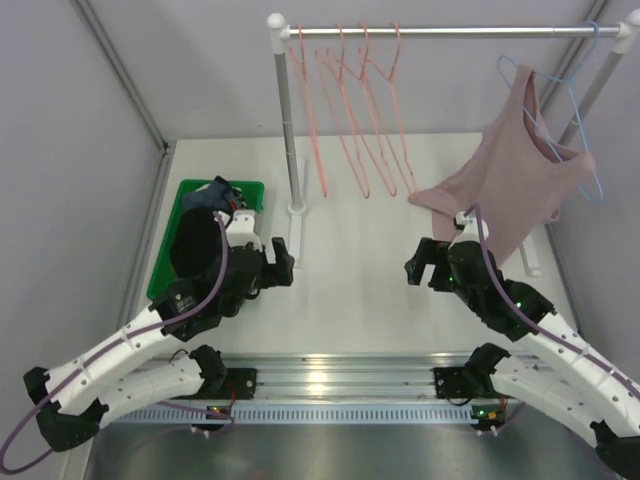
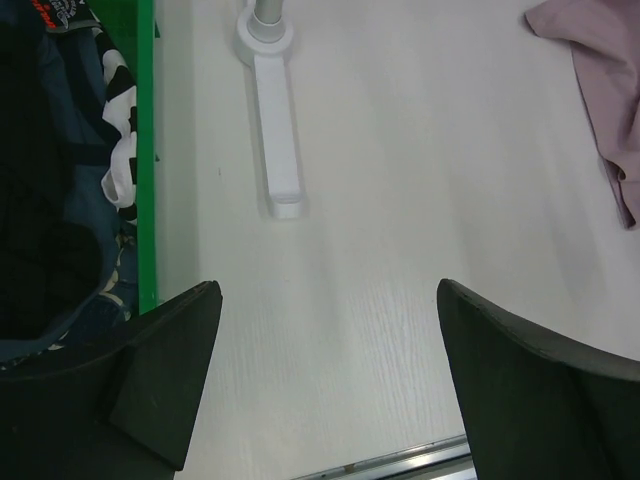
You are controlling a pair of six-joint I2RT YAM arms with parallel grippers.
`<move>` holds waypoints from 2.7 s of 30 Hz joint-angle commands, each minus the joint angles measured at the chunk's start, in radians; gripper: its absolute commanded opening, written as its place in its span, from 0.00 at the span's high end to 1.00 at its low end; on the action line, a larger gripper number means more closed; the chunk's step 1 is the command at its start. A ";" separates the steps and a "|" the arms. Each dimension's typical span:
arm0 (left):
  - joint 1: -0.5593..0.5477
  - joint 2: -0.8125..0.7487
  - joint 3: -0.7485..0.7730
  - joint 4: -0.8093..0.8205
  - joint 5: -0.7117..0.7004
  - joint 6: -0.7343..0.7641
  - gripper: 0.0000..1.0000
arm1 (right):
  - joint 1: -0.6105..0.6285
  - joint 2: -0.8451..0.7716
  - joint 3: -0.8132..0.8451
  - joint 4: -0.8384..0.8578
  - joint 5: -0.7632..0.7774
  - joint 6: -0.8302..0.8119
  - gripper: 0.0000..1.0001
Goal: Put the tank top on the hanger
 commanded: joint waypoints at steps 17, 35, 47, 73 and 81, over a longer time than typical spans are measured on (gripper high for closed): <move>0.526 0.389 0.240 -0.047 0.058 0.039 0.07 | 0.014 0.026 0.063 0.000 -0.083 -0.119 0.00; 0.808 0.681 0.248 0.119 0.109 0.016 0.33 | 0.014 -0.014 0.027 0.004 -0.189 -0.143 0.00; 0.809 0.599 0.200 0.116 0.152 0.117 0.75 | 0.014 -0.005 0.024 0.020 -0.210 -0.140 0.00; 0.685 0.355 0.743 -0.194 0.443 0.203 1.00 | 0.014 -0.046 0.076 0.020 -0.203 -0.162 0.00; 0.639 0.329 0.880 -0.226 0.559 0.177 1.00 | 0.013 -0.063 0.082 0.027 -0.206 -0.159 0.00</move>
